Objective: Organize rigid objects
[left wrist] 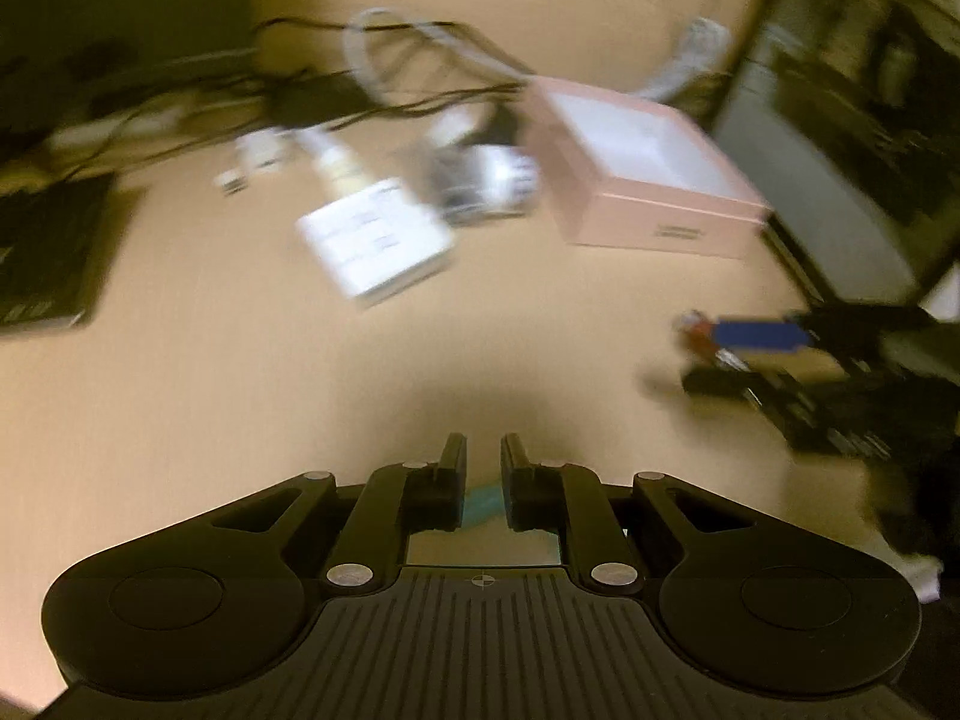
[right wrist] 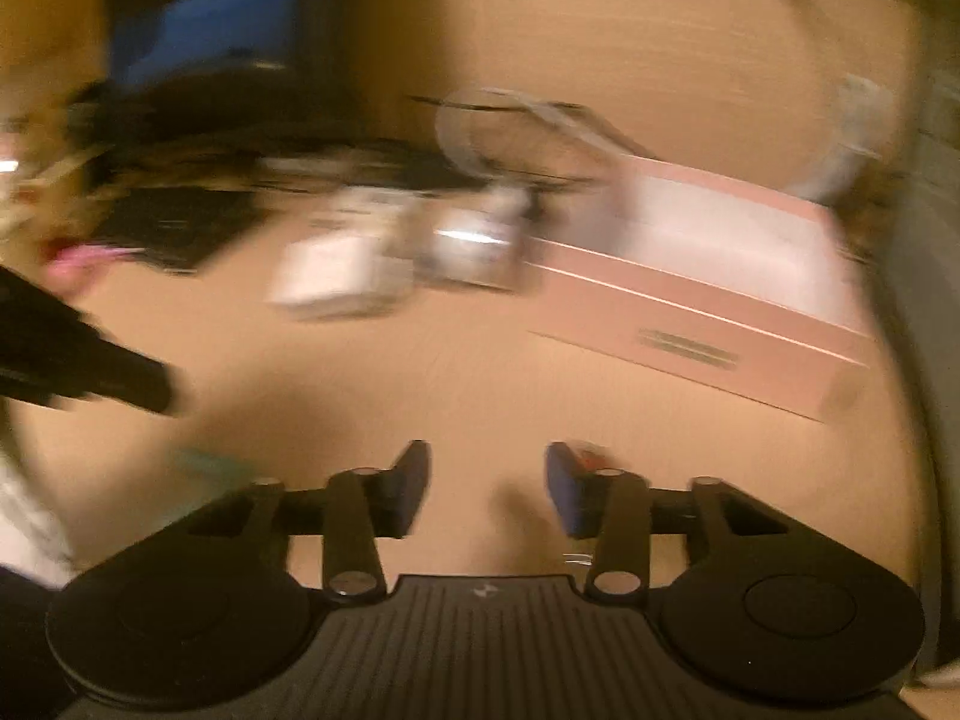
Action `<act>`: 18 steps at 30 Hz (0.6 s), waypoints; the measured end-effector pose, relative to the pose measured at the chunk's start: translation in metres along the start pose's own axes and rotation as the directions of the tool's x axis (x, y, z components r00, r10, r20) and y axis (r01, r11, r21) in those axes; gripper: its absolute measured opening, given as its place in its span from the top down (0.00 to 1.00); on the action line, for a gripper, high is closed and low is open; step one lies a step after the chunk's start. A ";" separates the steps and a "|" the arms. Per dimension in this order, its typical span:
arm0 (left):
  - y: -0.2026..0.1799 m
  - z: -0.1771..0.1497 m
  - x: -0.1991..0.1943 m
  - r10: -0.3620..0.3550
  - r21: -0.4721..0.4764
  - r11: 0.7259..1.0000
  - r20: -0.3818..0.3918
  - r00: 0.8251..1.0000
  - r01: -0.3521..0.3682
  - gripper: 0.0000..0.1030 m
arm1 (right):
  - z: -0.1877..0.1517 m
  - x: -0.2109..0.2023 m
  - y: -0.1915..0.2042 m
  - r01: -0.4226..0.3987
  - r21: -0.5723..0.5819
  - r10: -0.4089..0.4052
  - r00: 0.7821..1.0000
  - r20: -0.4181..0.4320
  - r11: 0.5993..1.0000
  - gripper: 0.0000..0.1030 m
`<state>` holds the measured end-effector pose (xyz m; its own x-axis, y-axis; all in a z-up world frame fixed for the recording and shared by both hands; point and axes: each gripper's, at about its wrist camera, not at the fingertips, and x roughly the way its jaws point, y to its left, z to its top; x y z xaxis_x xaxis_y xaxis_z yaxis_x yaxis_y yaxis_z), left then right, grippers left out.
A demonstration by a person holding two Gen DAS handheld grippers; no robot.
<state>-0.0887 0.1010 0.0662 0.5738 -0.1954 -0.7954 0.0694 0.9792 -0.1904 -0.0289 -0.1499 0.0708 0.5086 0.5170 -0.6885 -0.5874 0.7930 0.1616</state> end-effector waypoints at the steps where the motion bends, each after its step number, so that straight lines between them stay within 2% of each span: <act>1: 0.007 -0.004 0.002 0.027 -0.041 0.999 0.003 1.000 -0.027 0.87 | 0.004 0.002 0.009 -0.055 -0.008 0.055 0.998 -0.007 0.998 0.52; 3: 0.016 -0.009 0.004 0.059 -0.098 0.993 0.001 0.998 -0.059 0.87 | 0.009 0.010 0.029 -0.178 -0.013 0.177 0.983 -0.041 0.984 0.52; 5: 0.019 -0.014 0.003 0.049 -0.121 0.991 0.010 0.999 -0.047 0.87 | 0.010 0.024 0.053 -0.285 -0.039 0.280 0.955 -0.097 0.958 0.52; 6: 0.018 -0.016 0.003 0.034 -0.115 0.993 0.014 0.999 -0.032 0.87 | 0.010 0.030 0.063 -0.299 -0.063 0.290 0.949 -0.122 0.952 0.52; 8: 0.012 -0.019 0.004 0.008 -0.072 0.997 0.018 1.000 -0.007 0.87 | 0.007 0.041 0.081 -0.289 -0.147 0.265 0.950 -0.162 0.946 0.52; 10: 0.005 -0.021 0.005 -0.005 -0.038 0.999 0.020 1.000 0.006 0.87 | 0.001 0.043 0.087 -0.257 -0.225 0.219 0.959 -0.180 0.940 0.52; 12: 0.002 -0.021 0.006 -0.020 -0.023 1.000 0.028 0.999 0.021 0.87 | -0.004 0.041 0.087 -0.198 -0.306 0.156 0.975 -0.156 0.931 0.52; 13: -0.001 -0.021 0.008 -0.028 -0.010 1.000 0.034 0.999 0.029 0.87 | -0.007 0.039 0.085 -0.119 -0.367 0.082 0.990 -0.116 0.922 0.51; 15: -0.008 -0.020 0.009 -0.039 0.025 0.999 0.046 0.998 0.038 0.87 | -0.010 0.040 0.075 0.043 -0.440 -0.062 0.998 -0.030 0.897 0.51; 16: -0.013 -0.020 0.009 -0.044 0.049 0.998 0.055 0.998 0.041 0.87 | -0.012 0.037 0.071 0.092 -0.442 -0.102 0.995 0.001 0.892 0.51; 18: -0.021 -0.017 0.011 -0.058 0.093 0.994 0.065 0.996 0.052 0.86 | -0.012 0.025 0.053 0.120 -0.385 -0.122 0.992 0.019 0.915 0.47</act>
<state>-0.0978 0.0769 0.0515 0.6207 -0.2480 -0.7438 0.1747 0.9685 -0.1772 -0.0545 -0.0985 0.0537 0.5887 0.4221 -0.6894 -0.7186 0.6639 -0.2072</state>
